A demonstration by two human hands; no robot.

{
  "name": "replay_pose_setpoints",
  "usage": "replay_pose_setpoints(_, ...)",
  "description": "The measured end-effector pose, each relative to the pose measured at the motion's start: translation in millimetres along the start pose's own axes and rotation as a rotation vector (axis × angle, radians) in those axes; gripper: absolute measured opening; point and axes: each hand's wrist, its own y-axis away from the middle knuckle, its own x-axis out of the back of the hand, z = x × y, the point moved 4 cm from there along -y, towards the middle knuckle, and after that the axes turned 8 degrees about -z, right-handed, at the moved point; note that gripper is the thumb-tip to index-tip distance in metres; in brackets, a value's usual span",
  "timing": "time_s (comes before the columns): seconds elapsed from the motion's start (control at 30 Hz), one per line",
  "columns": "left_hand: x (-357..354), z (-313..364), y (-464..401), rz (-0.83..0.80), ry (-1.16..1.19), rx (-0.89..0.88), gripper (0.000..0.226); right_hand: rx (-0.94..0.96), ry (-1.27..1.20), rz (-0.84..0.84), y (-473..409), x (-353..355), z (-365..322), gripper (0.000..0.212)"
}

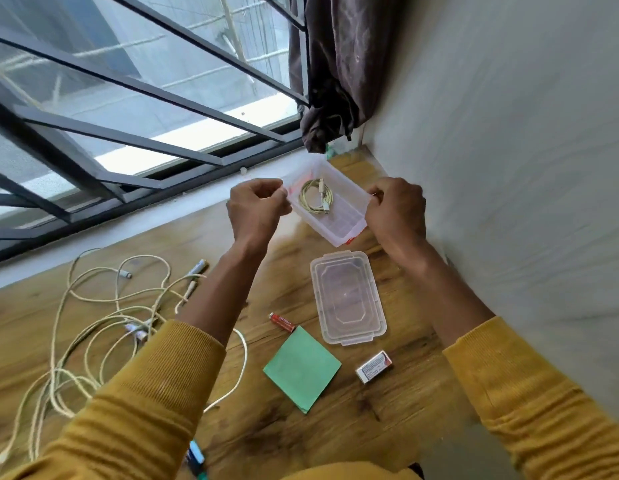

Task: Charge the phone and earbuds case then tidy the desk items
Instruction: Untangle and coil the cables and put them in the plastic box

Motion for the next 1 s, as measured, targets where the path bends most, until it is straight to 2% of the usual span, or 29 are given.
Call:
replay_pose_setpoints(0.33,143.1,-78.5,120.6,0.172,0.268,0.114,0.022,0.295,-0.15,-0.127,87.2,-57.6,-92.8,0.022)
replay_pose_setpoints(0.63,263.2,-137.6,227.8,0.426,0.405,0.193,0.009,0.344,-0.327,-0.288,184.3,-118.6,-186.0,0.012)
replay_pose_setpoints(1.0,410.2,-186.4,298.5,0.605,0.509,0.2,0.01,0.376,-0.538,-0.398,283.8,-205.0,-304.8,0.027)
